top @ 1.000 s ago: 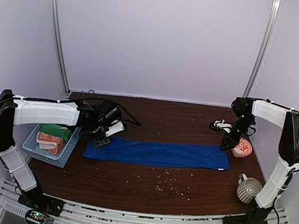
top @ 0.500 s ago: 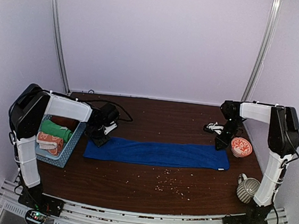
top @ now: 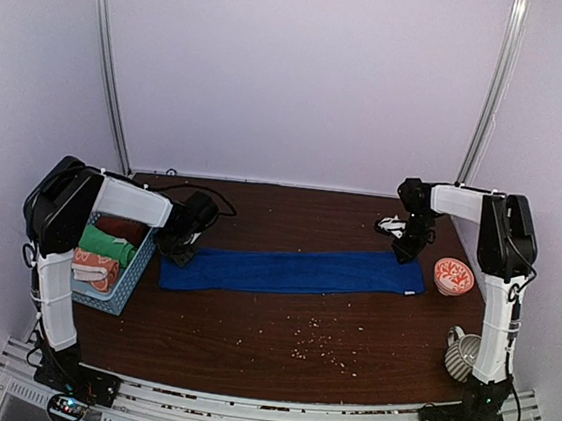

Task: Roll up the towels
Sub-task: Smooth out the towel at the center of the board, then pick up the towel from the center of the board.

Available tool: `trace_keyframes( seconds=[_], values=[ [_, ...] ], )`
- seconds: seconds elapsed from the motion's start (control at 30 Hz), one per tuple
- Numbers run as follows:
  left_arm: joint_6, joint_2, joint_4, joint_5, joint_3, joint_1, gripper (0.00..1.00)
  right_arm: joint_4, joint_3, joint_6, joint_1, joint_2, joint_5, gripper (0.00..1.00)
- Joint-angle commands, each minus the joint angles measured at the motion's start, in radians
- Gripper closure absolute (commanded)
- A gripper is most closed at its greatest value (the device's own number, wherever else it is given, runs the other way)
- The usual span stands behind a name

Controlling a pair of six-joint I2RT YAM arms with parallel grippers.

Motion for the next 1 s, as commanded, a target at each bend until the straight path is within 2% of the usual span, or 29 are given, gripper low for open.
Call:
trace_keyframes(
  seconds=[0.0,0.27,0.43,0.53,0.63,0.97],
  values=[
    [-0.061,0.013,-0.033,0.065,0.000,0.020,1.00,0.057,0.168,0.029,-0.007,0.140,0.040,0.78],
    [-0.108,-0.093,-0.031,0.095,0.103,0.019,0.88,-0.034,0.476,0.062,-0.007,0.217,-0.045,0.67],
    [-0.102,-0.203,-0.021,0.240,0.073,0.018,0.83,-0.013,0.404,0.217,-0.046,0.099,-0.115,0.55],
    [-0.122,-0.239,-0.022,0.331,0.009,0.006,0.83,-0.036,0.351,0.297,-0.103,0.065,-0.186,0.53],
    [-0.147,-0.249,-0.018,0.397,-0.055,-0.003,0.89,-0.087,0.324,0.335,-0.159,0.077,-0.287,0.53],
    [-0.229,-0.224,0.002,0.410,-0.202,-0.007,0.97,-0.168,0.343,0.334,-0.187,0.176,-0.358,0.54]
  ],
)
